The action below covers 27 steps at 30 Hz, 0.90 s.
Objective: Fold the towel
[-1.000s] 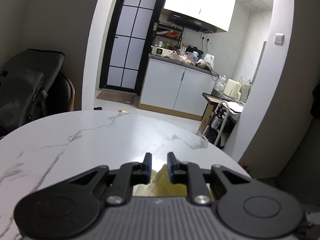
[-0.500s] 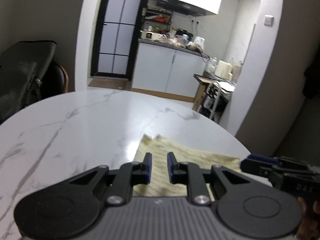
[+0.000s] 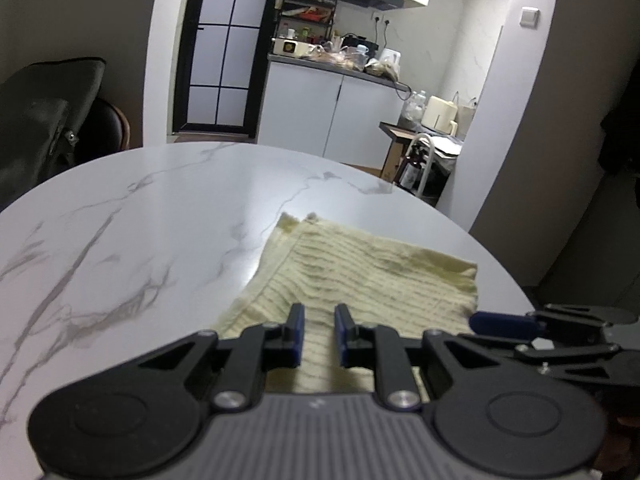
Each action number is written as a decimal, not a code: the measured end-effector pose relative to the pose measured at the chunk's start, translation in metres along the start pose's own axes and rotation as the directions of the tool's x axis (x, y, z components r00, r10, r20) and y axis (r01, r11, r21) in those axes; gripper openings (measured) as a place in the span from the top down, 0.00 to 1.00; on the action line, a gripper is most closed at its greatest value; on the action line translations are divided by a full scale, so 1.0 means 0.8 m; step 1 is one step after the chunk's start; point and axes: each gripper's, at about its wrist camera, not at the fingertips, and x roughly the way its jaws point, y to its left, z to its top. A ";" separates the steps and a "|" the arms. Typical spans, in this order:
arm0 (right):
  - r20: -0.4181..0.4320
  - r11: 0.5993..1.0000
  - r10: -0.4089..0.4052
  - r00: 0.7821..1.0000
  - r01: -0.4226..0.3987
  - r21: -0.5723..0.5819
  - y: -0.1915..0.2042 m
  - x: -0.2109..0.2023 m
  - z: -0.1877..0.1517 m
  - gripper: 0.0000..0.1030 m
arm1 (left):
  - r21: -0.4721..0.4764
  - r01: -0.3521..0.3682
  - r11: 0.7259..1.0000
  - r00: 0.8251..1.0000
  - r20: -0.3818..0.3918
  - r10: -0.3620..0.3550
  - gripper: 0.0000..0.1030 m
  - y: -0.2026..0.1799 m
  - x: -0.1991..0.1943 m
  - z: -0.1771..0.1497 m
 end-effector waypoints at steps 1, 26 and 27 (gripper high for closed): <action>-0.004 1.000 -0.006 1.000 0.006 -0.004 0.001 0.000 0.000 0.58 | 0.001 -0.004 1.000 1.000 0.002 0.004 0.83 0.001 -0.001 -0.001; -0.014 0.996 -0.058 0.998 0.057 -0.072 0.088 -0.041 -0.035 0.58 | -0.028 -0.005 1.000 0.999 0.045 0.006 0.76 0.013 -0.067 -0.042; -0.014 0.995 -0.060 0.998 0.059 -0.075 0.091 -0.043 -0.036 0.58 | -0.026 0.000 1.000 0.999 0.046 0.001 0.75 0.013 -0.071 -0.044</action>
